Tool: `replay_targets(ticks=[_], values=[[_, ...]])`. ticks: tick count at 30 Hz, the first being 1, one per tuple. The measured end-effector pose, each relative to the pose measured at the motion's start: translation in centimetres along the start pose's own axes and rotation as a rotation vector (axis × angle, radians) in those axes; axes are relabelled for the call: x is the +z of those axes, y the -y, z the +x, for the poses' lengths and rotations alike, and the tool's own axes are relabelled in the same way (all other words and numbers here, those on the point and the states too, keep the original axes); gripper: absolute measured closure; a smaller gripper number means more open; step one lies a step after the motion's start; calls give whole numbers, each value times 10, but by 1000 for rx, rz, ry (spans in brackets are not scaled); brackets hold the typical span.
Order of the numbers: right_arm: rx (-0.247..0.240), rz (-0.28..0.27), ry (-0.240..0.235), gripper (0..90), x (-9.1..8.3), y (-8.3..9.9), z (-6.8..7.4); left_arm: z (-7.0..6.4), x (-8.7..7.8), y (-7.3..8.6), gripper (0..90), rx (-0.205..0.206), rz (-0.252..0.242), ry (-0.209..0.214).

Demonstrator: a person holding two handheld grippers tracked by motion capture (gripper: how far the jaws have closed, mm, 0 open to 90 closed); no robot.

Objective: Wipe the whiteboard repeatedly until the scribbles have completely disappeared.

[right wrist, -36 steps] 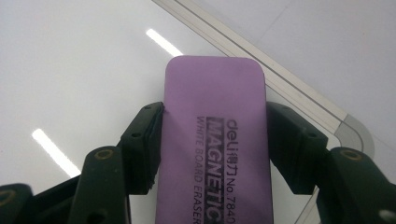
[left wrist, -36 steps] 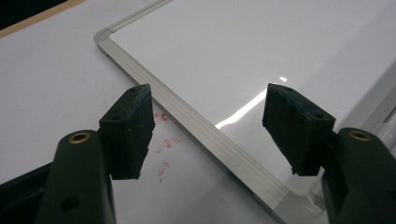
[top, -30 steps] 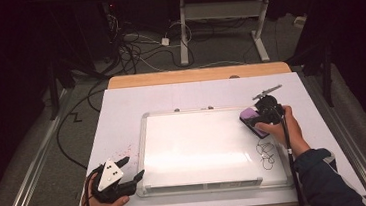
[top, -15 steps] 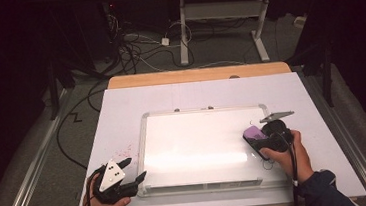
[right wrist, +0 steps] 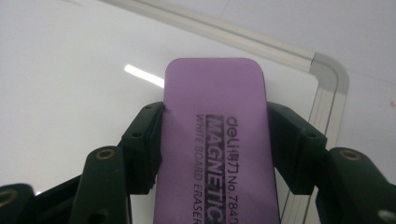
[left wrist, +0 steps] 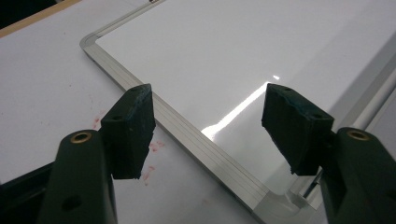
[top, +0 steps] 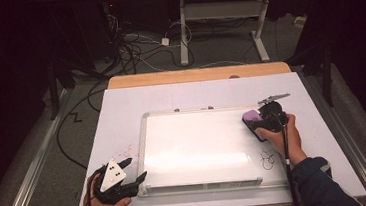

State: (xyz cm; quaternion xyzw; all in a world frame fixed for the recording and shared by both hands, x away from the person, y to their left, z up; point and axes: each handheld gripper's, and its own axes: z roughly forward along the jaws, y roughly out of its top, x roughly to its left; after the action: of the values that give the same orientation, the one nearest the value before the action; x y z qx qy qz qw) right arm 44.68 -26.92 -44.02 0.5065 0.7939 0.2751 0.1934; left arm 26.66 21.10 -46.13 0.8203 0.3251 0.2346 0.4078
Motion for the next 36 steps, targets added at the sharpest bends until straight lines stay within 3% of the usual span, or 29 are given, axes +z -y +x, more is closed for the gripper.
replay_targets(ticks=[5, 15, 26, 36], values=[[11, 6, 13, 417, 7, -10, -8, 0, -1, 0, 331, 5, 1, -7], [9, -4, 17, 416, 3, -2, -5, -1, -1, 0, 331, 11, 8, 1], [-22, -6, -29, 416, -20, 28, 8, -1, -3, 0, 325, 10, 1, -10], [-49, -24, -66, 415, -48, 67, 24, -1, -4, 0, 325, 14, 2, -16]])
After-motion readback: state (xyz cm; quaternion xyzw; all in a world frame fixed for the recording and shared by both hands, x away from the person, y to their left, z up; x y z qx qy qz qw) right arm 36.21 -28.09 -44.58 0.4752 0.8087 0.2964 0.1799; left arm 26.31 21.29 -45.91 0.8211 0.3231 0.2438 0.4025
